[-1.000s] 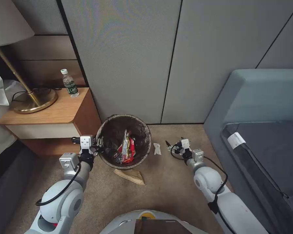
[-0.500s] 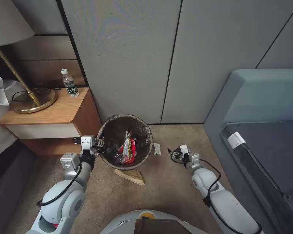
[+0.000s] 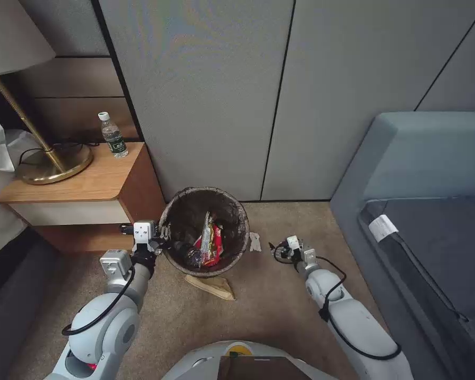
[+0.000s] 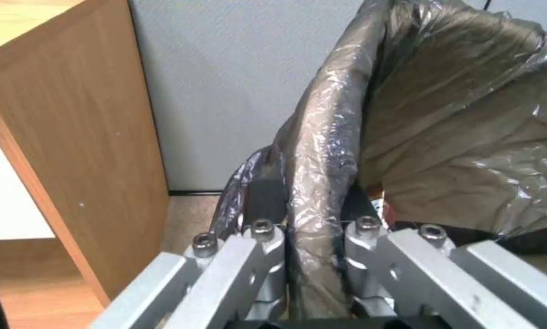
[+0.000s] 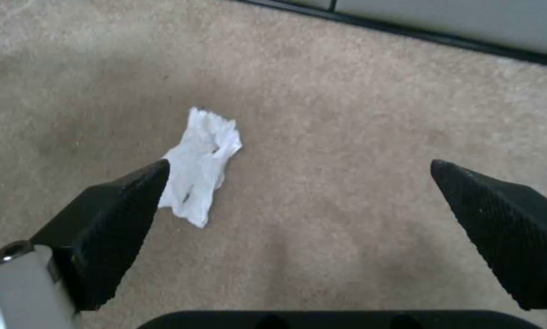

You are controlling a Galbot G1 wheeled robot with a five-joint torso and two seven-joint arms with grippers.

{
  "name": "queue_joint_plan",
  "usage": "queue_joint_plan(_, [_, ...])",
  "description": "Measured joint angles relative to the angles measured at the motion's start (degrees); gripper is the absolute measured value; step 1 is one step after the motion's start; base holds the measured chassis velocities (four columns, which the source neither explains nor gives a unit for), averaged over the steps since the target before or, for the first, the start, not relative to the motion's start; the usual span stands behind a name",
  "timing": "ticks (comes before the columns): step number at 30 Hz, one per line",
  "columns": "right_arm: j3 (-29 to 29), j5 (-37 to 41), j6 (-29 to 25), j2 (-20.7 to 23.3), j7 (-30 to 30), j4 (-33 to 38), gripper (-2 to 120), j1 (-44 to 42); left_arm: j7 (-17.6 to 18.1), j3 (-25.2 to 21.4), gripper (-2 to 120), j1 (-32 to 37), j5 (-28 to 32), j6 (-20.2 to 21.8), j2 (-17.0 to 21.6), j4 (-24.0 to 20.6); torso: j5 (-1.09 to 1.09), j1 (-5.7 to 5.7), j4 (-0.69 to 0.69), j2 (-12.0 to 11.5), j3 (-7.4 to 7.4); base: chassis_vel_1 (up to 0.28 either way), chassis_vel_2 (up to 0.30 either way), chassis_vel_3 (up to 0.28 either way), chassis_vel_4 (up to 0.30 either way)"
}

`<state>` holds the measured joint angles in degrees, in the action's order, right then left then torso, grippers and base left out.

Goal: Pick up the trash bin, then pick up the garbage from the floor and place it into the trash bin.

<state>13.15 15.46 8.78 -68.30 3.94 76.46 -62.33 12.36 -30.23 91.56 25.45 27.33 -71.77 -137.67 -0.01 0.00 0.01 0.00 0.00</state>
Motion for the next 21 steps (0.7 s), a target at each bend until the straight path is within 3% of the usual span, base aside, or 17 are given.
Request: queue_joint_plan(21, [-2.4,-5.3,-4.9,-4.2,5.6,-12.1,100,5.5,-0.1,0.0,7,0.1,0.0,-0.1,0.3,0.2,0.0,0.0,-0.01,0.0,0.0,0.0,0.0,0.0,0.0])
